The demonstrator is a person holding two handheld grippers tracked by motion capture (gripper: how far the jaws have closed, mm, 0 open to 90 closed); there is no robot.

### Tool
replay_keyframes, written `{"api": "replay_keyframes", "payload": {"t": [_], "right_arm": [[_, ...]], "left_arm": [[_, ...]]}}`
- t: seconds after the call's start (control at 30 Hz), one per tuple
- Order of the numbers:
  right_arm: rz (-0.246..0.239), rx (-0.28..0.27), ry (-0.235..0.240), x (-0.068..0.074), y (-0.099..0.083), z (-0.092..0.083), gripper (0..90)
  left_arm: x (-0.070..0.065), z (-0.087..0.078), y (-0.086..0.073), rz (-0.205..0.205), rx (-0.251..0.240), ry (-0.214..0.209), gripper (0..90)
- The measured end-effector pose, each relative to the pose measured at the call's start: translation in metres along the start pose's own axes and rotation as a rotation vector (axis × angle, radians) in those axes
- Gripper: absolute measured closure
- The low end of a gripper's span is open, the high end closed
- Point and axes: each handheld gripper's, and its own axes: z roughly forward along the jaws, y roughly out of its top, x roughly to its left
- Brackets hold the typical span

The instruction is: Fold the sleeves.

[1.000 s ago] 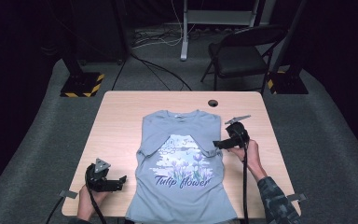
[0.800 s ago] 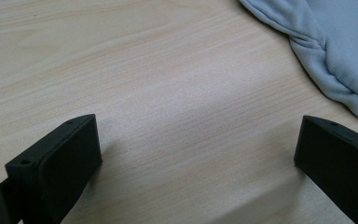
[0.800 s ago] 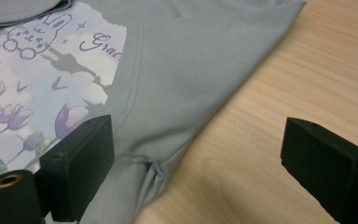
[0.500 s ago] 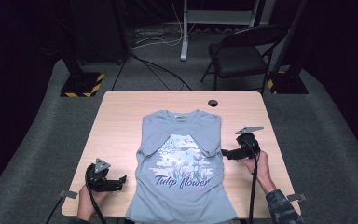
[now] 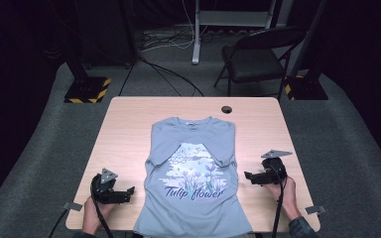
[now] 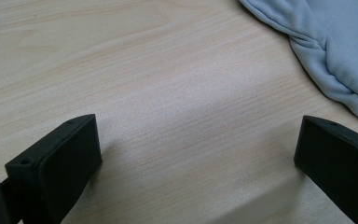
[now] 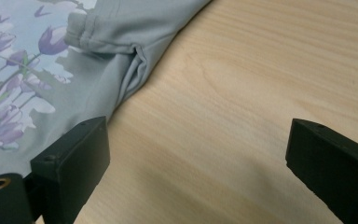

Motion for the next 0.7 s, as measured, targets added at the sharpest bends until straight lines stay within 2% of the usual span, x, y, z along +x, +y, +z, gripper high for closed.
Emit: {"api": "replay_keyframes", "payload": {"t": [0.2,0.23,0.53,0.7], "right_arm": [[0.002,-0.013,-0.028,0.002,-0.017,-0.005,5.5],[-0.01,-0.012,-0.05,0.005,-0.025,-0.007,5.6],[0.001,-0.025,-0.066,0.011,-0.046,-0.017,5.3],[0.016,-0.051,-0.085,0.014,-0.059,-0.025,4.8]], "left_arm": [[0.0,0.0,0.0,0.002,0.001,-0.002,0.0],[0.0,0.0,0.0,0.002,0.001,-0.002,0.0],[0.0,0.0,0.0,0.003,0.0,-0.002,0.0],[0.0,0.0,0.0,0.004,0.0,-0.003,0.0]]}}
